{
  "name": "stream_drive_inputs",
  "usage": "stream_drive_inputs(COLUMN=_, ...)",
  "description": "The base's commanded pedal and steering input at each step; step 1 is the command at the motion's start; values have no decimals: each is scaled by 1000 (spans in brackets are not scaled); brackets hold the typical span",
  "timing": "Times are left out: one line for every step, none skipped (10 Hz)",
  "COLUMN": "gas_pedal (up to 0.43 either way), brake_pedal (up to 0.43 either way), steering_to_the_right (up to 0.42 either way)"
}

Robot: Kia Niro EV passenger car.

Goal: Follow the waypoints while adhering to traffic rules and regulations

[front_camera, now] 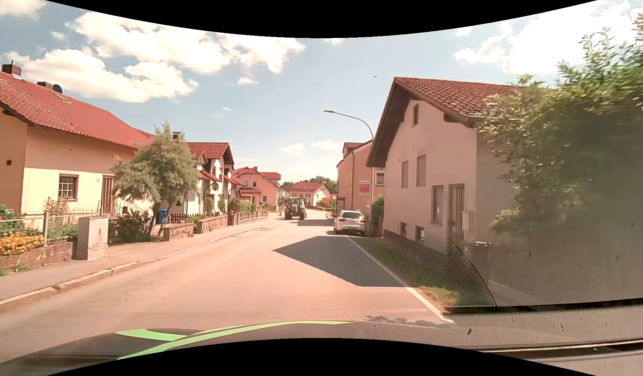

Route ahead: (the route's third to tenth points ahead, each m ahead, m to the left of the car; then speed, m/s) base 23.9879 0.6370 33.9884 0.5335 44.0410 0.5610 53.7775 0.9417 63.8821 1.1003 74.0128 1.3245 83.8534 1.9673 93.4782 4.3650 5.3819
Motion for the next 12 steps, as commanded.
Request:
stream_drive_inputs(gas_pedal=0, brake_pedal=232, steering_to_the_right=6)
stream_drive_inputs(gas_pedal=0, brake_pedal=232, steering_to_the_right=6)
stream_drive_inputs(gas_pedal=0, brake_pedal=232, steering_to_the_right=6)
stream_drive_inputs(gas_pedal=0, brake_pedal=232, steering_to_the_right=6)
stream_drive_inputs(gas_pedal=0, brake_pedal=232, steering_to_the_right=6)
stream_drive_inputs(gas_pedal=0, brake_pedal=232, steering_to_the_right=6)
stream_drive_inputs(gas_pedal=0, brake_pedal=232, steering_to_the_right=5)
stream_drive_inputs(gas_pedal=0, brake_pedal=232, steering_to_the_right=4)
stream_drive_inputs(gas_pedal=0, brake_pedal=232, steering_to_the_right=4)
stream_drive_inputs(gas_pedal=0, brake_pedal=232, steering_to_the_right=4)
stream_drive_inputs(gas_pedal=0, brake_pedal=238, steering_to_the_right=4)
stream_drive_inputs(gas_pedal=0, brake_pedal=238, steering_to_the_right=4)
